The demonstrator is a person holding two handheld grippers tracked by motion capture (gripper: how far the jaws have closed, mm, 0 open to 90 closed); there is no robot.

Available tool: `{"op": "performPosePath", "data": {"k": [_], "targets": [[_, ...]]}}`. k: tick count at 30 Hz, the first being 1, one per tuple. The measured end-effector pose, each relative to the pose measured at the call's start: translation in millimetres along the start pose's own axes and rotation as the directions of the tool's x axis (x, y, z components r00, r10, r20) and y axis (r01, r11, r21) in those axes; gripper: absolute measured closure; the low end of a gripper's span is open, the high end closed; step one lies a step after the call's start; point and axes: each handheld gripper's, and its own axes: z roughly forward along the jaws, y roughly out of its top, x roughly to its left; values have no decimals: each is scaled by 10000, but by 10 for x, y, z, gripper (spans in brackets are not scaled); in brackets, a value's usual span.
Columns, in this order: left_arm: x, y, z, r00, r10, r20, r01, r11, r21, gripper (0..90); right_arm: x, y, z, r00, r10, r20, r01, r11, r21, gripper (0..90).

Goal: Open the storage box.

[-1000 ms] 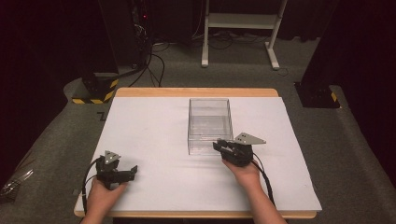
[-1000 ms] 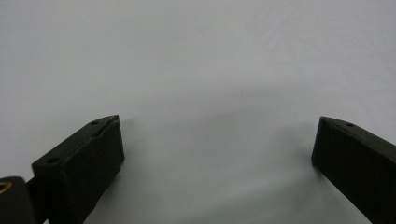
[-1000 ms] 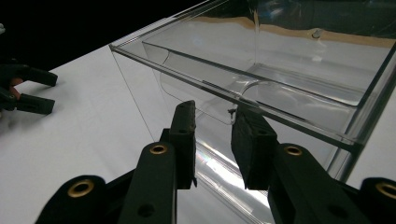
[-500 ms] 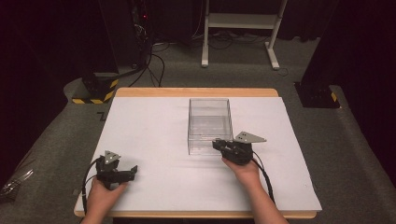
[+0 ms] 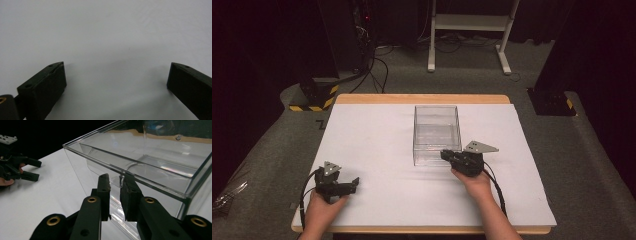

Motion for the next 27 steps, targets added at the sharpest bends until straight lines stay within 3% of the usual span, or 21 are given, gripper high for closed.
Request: {"op": "performPosePath", "data": {"k": [13,27], "targets": [[0,0,-1,10000,3,7,-3,10000,8,23,-9,-31,-58,9994,-43,-338,42,10000,-23,812],[0,0,-1,10000,5,7,-5,10000,15,23,76,-117,-170,9982,-53,-596,46,9999,-120,829]]}}
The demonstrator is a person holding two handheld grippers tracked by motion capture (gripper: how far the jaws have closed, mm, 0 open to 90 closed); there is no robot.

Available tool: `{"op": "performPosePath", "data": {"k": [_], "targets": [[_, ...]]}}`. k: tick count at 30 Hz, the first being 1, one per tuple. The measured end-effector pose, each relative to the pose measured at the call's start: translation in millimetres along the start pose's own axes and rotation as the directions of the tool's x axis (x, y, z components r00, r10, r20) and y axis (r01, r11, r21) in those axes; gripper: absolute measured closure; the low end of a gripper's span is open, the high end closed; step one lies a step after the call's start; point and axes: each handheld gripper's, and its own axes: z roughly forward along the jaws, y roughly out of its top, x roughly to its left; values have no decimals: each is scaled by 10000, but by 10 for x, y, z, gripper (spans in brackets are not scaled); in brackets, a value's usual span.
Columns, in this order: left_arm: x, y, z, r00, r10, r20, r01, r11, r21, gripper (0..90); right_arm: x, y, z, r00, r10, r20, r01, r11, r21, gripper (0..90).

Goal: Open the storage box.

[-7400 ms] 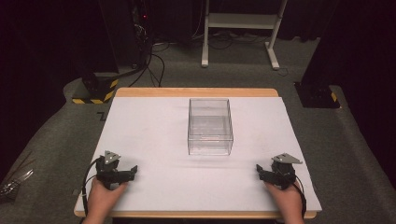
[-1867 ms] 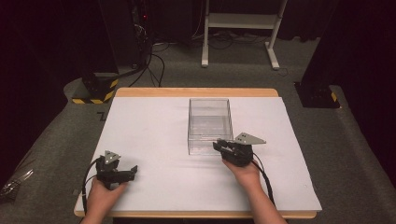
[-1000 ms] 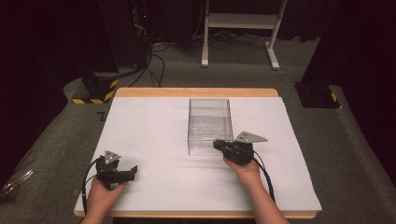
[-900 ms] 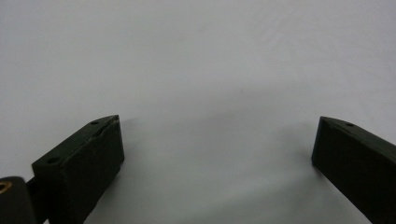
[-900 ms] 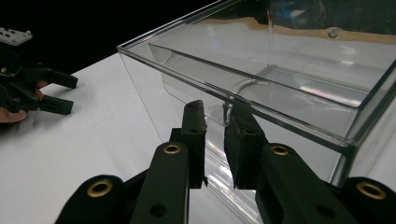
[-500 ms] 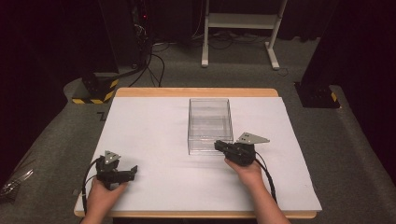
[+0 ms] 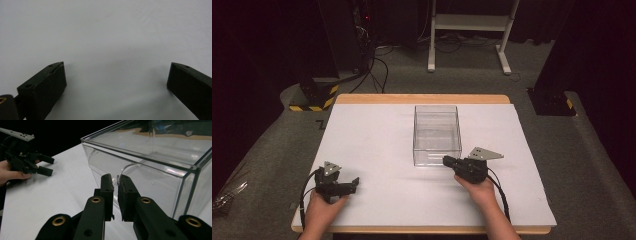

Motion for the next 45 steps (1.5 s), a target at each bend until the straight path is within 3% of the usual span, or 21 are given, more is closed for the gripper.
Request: {"op": "performPosePath", "data": {"k": [27,45], "targets": [[0,1,1,10000,7,-7,-7,10000,-3,23,247,-124,-221,9993,-241,-298,248,9994,241,852],[0,0,1,10000,-5,-1,5,10000,-1,23,469,-240,-374,9962,-365,-787,404,9980,483,859]]}}
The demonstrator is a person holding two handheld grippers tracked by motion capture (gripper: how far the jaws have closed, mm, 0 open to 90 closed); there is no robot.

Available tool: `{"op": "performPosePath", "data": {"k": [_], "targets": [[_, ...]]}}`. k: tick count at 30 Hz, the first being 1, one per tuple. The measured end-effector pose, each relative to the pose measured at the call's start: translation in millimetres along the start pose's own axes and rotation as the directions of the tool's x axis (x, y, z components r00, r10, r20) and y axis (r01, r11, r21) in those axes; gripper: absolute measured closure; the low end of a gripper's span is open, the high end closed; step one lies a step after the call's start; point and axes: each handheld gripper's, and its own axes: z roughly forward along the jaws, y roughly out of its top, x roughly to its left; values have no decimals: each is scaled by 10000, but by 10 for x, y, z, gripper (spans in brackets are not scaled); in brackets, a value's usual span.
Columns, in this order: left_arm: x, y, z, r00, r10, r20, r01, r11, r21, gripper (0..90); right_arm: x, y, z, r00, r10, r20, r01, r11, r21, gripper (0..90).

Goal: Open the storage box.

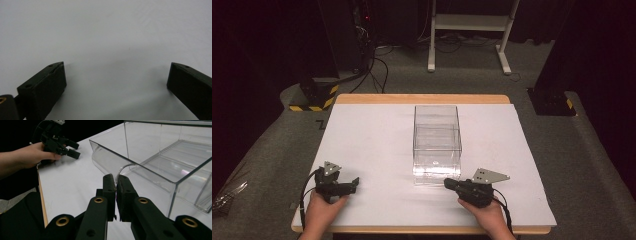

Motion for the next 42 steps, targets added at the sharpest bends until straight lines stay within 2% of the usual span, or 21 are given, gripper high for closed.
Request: {"op": "performPosePath", "data": {"k": [9,17,42], "targets": [[1,0,0,10000,14,-3,-14,10000,0,23,108,-67,-86,9997,-134,-186,136,9998,126,859],[0,0,0,10000,8,-8,-8,10000,-2,23,133,-131,-151,9998,-82,-208,85,9999,134,857],[-1,-1,0,10000,3,-9,-3,10000,-8,23,327,-196,-263,9974,-339,-630,364,9986,388,861]]}}
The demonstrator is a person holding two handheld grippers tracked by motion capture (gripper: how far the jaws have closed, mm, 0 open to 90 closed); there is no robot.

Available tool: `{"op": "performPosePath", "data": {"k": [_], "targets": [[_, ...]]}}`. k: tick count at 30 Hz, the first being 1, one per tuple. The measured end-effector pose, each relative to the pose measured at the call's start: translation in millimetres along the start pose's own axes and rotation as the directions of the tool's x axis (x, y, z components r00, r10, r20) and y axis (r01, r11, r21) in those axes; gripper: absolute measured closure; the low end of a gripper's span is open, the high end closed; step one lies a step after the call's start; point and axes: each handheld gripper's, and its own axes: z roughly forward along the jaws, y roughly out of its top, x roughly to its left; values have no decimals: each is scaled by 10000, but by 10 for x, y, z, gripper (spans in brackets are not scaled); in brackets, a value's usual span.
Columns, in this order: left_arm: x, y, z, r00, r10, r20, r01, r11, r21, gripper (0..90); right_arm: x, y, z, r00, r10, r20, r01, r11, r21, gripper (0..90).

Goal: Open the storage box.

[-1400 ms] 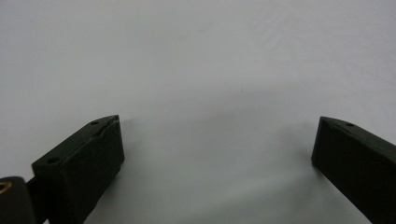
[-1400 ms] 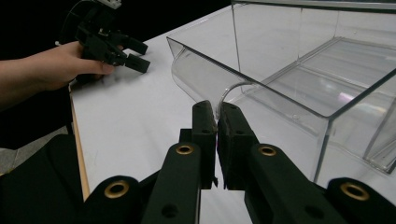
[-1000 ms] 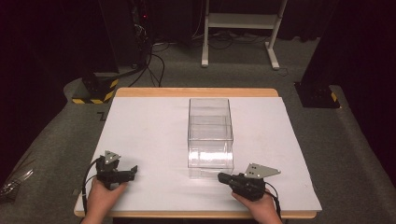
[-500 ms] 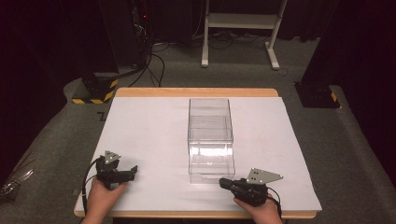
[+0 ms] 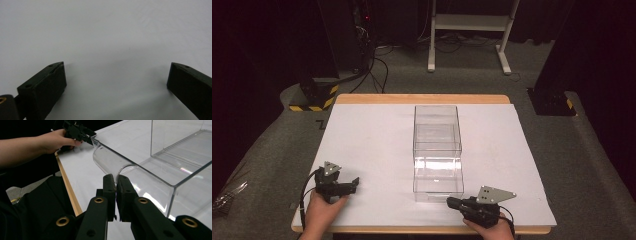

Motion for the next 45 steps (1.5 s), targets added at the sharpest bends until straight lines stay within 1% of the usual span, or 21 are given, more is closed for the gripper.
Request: {"op": "performPosePath", "data": {"k": [12,15,17,20,22,24,25,27,29,32,41,44,45], "targets": [[1,0,0,10000,6,-1,-6,10000,2,23,36,-41,-34,9999,-36,-148,35,10000,-60,861],[-3,-1,1,10000,-38,7,38,10000,-15,23,44,-42,-37,9999,-105,-75,105,9999,-43,856],[-2,-1,1,10000,-33,9,33,10000,-7,23,50,-43,-44,9999,-121,115,121,9999,-22,821],[0,0,0,10000,-8,2,8,10000,-2,23,46,-45,-60,9998,-86,197,86,10000,-9,797],[1,0,0,10000,7,-2,-7,10000,2,23,34,-36,-98,9996,-49,277,54,9998,-192,786],[-2,0,1,10000,-27,10,27,10000,-2,23,31,-31,-109,9996,-48,264,54,9997,-247,786],[0,0,0,10000,0,1,0,10000,1,23,35,-12,-141,9995,-97,292,108,9992,-385,788],[1,0,0,10000,7,-2,-7,10000,2,23,38,-4,-150,9995,-133,303,146,9990,-433,789],[0,0,1,10000,-3,-1,3,10000,-12,23,45,23,-177,9991,-233,347,254,9978,-608,795],[0,0,0,10000,6,-1,-6,10000,-1,23,47,55,-207,9990,-263,372,290,9967,-754,800],[1,0,0,10000,8,-3,-8,10000,1,23,62,170,-234,9978,-456,484,510,9919,-1160,794],[1,0,0,10000,7,0,-7,10000,-1,23,60,222,-228,9967,-527,624,605,9897,-1299,771],[1,0,0,10000,6,-1,-6,10000,0,23,49,258,-219,9952,-550,812,659,9881,-1387,755]]}}
